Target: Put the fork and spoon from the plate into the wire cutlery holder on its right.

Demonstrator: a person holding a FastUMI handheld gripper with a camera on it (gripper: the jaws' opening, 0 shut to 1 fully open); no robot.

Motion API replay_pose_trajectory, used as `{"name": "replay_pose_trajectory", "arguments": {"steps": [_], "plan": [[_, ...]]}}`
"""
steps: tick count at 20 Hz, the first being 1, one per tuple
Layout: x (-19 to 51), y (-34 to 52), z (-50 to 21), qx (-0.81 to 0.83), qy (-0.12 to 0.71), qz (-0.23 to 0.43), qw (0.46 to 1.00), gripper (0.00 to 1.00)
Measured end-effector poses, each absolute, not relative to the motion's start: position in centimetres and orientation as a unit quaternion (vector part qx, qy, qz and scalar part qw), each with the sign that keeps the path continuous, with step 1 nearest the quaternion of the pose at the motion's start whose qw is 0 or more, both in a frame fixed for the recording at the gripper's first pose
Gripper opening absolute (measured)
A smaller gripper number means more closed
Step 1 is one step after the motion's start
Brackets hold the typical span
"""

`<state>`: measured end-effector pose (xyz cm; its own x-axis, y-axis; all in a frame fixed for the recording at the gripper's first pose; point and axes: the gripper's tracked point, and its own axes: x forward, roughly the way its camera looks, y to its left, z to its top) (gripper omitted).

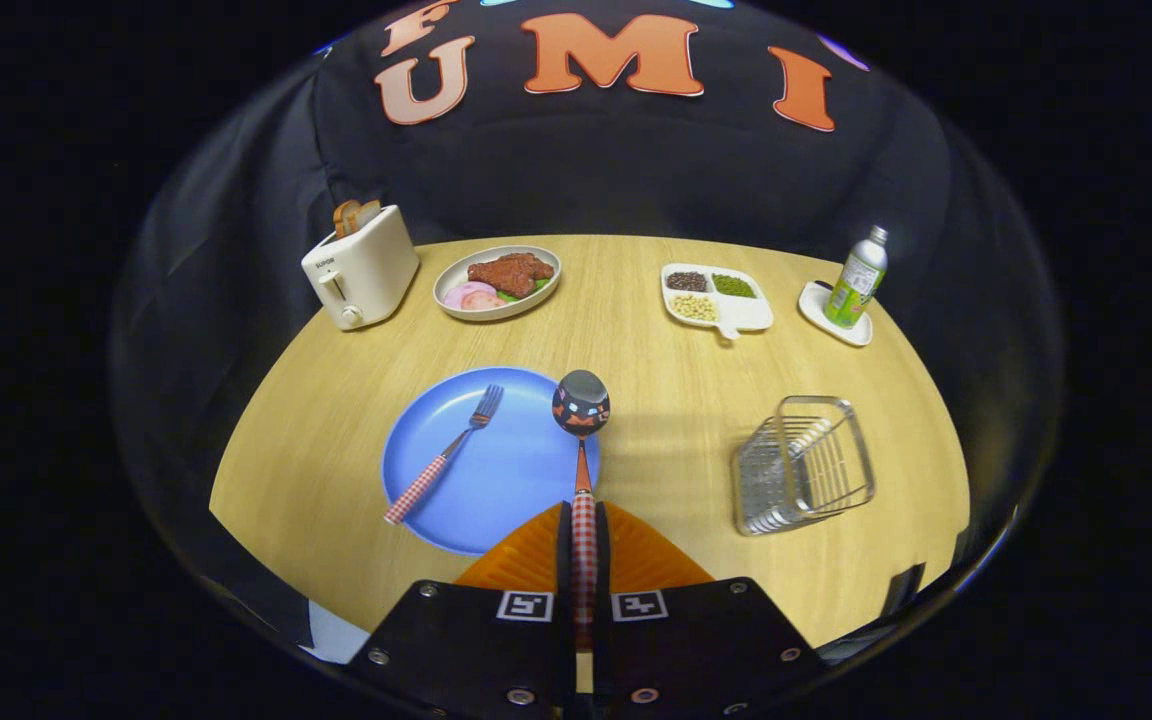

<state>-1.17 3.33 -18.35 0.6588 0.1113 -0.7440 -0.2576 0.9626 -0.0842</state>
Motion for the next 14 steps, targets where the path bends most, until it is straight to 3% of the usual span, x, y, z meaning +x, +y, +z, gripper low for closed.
{"name": "replay_pose_trajectory", "arguments": {"steps": [7,14], "plan": [[0.0,-5.6,-14.1,-0.142,0.440,0.103,0.881,0.07],[-0.1,-9.4,-14.8,-0.206,0.518,0.145,0.817,0.07]]}}
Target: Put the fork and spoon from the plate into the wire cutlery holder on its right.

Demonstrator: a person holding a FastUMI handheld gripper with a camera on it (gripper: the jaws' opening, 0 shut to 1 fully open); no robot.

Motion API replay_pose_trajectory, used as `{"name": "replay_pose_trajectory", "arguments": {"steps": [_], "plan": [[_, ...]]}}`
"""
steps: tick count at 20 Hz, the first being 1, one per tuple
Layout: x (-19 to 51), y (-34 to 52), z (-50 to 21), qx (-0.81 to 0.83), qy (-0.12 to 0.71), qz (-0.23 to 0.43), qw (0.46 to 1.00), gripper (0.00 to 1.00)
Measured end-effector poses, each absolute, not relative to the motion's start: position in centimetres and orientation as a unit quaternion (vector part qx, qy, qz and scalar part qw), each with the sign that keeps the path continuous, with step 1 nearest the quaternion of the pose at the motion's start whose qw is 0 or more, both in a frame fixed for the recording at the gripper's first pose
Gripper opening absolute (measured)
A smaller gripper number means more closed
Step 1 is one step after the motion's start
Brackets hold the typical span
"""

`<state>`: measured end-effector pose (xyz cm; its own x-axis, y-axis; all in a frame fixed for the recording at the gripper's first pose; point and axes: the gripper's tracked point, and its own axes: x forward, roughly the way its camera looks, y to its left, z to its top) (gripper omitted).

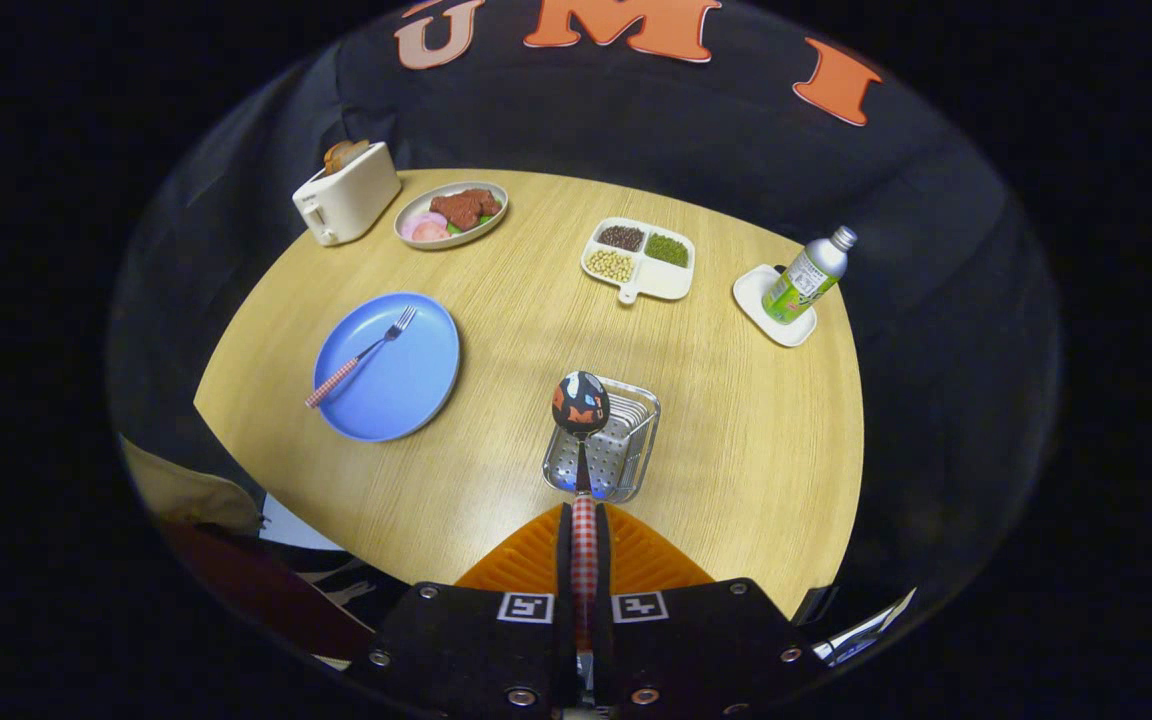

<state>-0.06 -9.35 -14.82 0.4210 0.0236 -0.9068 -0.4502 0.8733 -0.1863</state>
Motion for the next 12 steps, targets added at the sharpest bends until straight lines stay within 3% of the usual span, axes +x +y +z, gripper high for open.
{"name": "replay_pose_trajectory", "arguments": {"steps": [12], "plan": [[2.9,-10.7,-19.7,-0.282,0.610,0.164,0.722,0.07]]}}
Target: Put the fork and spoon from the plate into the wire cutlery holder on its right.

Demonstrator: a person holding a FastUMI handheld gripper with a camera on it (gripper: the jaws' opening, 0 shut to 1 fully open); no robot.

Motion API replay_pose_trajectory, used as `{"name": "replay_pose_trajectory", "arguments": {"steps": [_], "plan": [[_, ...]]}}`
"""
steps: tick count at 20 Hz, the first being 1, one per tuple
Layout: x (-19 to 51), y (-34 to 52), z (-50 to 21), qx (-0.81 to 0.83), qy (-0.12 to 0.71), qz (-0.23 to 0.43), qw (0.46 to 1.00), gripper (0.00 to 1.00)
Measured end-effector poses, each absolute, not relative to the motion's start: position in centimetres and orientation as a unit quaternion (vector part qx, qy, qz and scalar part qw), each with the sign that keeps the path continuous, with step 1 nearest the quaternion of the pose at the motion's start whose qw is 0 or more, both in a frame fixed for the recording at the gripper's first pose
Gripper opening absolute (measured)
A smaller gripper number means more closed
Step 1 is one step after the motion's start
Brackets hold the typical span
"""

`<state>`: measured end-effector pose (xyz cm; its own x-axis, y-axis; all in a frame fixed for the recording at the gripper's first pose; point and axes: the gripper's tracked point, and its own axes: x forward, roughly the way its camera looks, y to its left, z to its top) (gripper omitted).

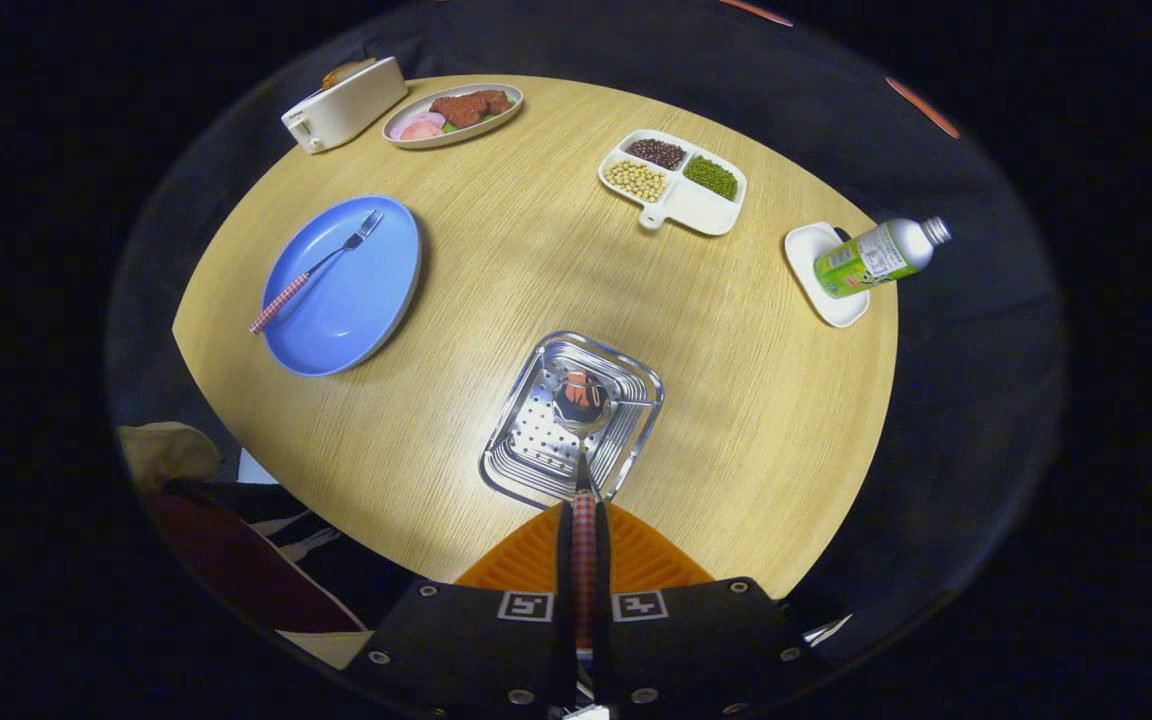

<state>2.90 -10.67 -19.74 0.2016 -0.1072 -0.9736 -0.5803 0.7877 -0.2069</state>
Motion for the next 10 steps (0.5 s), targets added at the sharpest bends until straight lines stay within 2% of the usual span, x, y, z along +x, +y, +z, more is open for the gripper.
{"name": "replay_pose_trajectory", "arguments": {"steps": [6,8,10], "plan": [[3.8,-9.9,-19.2,-0.254,0.598,0.146,0.746,0.16],[3.9,-9.7,-18.2,-0.239,0.581,0.134,0.766,0.24],[4.5,-9.0,-17.1,-0.214,0.551,0.117,0.798,0.41]]}}
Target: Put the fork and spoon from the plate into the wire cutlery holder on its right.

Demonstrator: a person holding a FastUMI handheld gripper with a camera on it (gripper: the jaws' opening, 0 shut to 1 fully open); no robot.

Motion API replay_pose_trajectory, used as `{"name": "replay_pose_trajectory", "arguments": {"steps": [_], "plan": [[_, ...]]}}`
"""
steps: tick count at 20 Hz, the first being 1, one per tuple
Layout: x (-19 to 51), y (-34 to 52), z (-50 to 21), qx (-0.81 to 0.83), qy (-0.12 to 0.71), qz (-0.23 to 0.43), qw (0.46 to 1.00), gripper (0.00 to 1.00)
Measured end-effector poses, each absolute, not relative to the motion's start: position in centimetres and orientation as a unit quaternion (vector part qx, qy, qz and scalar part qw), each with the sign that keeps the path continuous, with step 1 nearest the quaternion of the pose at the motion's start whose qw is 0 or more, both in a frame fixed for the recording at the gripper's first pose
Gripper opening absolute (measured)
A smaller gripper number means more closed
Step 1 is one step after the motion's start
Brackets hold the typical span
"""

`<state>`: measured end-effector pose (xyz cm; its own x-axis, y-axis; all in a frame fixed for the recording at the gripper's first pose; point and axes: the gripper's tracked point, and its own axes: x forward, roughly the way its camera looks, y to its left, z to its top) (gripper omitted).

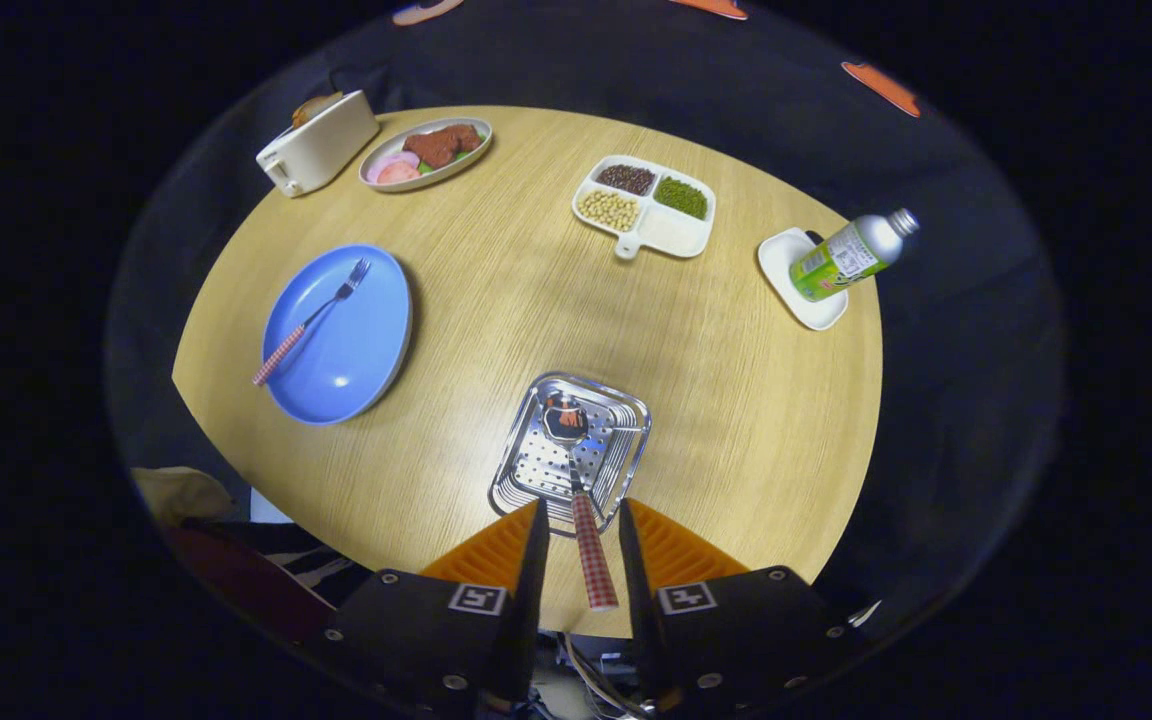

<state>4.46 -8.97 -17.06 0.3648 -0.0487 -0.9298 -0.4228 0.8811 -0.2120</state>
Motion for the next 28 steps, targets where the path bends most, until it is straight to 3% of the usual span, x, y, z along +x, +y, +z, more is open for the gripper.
{"name": "replay_pose_trajectory", "arguments": {"steps": [3,5,11,20,28], "plan": [[4.5,-7.0,-15.1,-0.171,0.502,0.093,0.843,0.81],[4.6,-5.5,-13.9,-0.149,0.463,0.076,0.870,0.99],[3.5,2.6,-14.3,-0.085,0.373,0.050,0.923,0.99],[1.3,15.1,-22.5,0.006,0.366,0.046,0.929,0.98],[1.2,19.2,-28.3,-0.009,0.381,0.033,0.924,0.98]]}}
